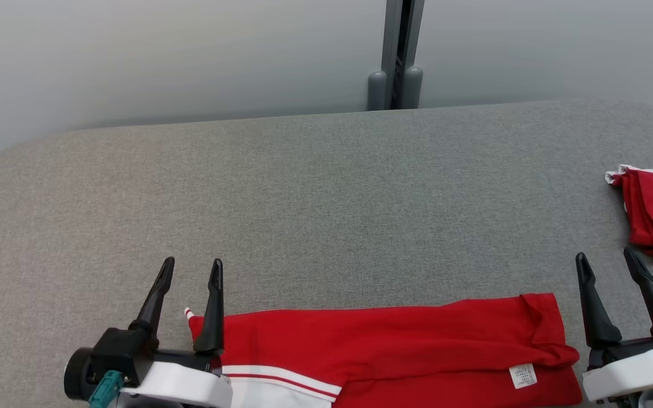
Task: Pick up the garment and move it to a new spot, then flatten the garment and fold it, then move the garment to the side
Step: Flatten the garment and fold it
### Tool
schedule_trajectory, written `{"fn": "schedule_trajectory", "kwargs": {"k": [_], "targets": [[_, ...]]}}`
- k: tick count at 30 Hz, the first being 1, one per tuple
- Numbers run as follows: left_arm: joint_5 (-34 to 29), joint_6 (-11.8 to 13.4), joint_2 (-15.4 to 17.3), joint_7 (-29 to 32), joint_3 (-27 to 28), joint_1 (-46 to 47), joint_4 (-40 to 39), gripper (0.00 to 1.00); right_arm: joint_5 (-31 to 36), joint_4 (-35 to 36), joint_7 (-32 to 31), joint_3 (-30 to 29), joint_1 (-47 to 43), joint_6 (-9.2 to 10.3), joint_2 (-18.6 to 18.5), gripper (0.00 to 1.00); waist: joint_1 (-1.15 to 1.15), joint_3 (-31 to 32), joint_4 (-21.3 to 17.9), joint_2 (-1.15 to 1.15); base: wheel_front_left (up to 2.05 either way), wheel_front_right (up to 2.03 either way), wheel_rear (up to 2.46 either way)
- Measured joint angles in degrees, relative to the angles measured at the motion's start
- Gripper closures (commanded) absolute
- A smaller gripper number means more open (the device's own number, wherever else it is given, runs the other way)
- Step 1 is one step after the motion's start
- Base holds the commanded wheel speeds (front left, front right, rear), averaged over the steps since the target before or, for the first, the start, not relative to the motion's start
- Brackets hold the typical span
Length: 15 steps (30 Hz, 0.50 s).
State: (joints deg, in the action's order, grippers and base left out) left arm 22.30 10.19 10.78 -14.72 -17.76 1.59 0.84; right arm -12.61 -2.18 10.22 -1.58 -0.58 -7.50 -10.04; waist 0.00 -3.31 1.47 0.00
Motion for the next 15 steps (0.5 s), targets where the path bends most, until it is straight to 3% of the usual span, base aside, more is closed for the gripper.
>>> {"fn": "schedule_trajectory", "kwargs": {"k": [7,15], "targets": [[-2.89,-1.67,-3.72,-0.20,0.68,-1.37,3.75,0.00,-0.45,-6.12,0.69,-0.15,-0.96,0.00,1.14,0.00,0.00,0.23,-0.53,0.00,0.00,0.00,0.00],[-5.68,-4.15,-5.16,-0.21,1.70,-1.51,4.64,0.00,-3.15,-16.66,2.10,-0.85,-0.77,0.00,2.66,0.00,0.00,-0.42,0.34,0.00,0.00,0.00,0.00]]}}
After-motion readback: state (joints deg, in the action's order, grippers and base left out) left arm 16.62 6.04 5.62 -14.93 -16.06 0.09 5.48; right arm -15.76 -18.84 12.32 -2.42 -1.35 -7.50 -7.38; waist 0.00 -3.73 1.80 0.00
